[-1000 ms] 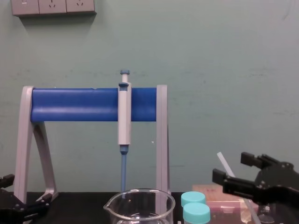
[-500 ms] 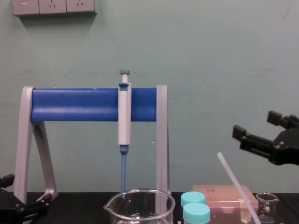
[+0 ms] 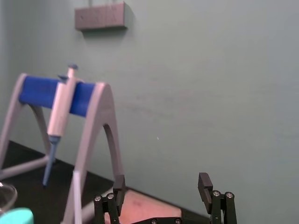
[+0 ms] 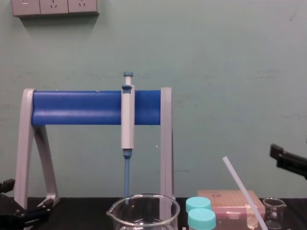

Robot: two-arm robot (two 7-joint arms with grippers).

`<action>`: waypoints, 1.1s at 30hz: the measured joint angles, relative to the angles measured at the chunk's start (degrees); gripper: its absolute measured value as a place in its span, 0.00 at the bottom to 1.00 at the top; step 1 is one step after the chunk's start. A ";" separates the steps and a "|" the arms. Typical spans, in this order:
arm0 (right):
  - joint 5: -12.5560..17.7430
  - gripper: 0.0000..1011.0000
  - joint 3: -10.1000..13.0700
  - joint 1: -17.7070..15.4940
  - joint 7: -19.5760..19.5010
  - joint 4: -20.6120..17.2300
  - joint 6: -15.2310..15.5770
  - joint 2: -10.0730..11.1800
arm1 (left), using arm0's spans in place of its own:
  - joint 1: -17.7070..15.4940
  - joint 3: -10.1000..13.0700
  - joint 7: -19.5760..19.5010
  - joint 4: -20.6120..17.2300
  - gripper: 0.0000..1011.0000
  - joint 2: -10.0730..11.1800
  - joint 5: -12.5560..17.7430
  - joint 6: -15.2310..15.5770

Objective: Pick up the stirring rod with one hand, then place it down.

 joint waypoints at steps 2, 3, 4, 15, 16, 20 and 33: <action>-0.27 0.99 0.56 -0.61 -0.24 -0.06 1.23 0.04 | 0.00 0.00 0.00 0.00 0.99 0.00 0.00 0.00; -0.34 0.99 0.68 -0.77 -0.31 -0.06 1.67 0.05 | 0.00 0.00 0.00 0.00 0.99 0.00 0.00 0.00; -0.40 0.99 0.91 -1.02 -0.42 0.00 2.77 0.05 | 0.00 0.00 0.00 0.00 0.99 0.00 0.00 0.00; -1.66 0.99 0.98 -1.30 -1.11 1.30 8.66 -0.04 | 0.00 0.00 0.00 0.00 0.99 0.00 0.00 0.00; -1.73 0.99 0.97 -1.27 -1.17 1.37 8.85 -0.07 | 0.00 0.00 0.00 0.00 0.99 0.00 0.00 0.00; -1.77 0.99 0.94 -1.25 -1.22 1.42 8.97 -0.09 | 0.00 0.00 0.00 0.00 0.99 0.00 0.00 0.00; -1.69 0.99 0.91 -1.21 -1.16 1.35 8.63 -0.04 | 0.00 0.00 0.00 0.00 0.99 0.00 0.00 0.00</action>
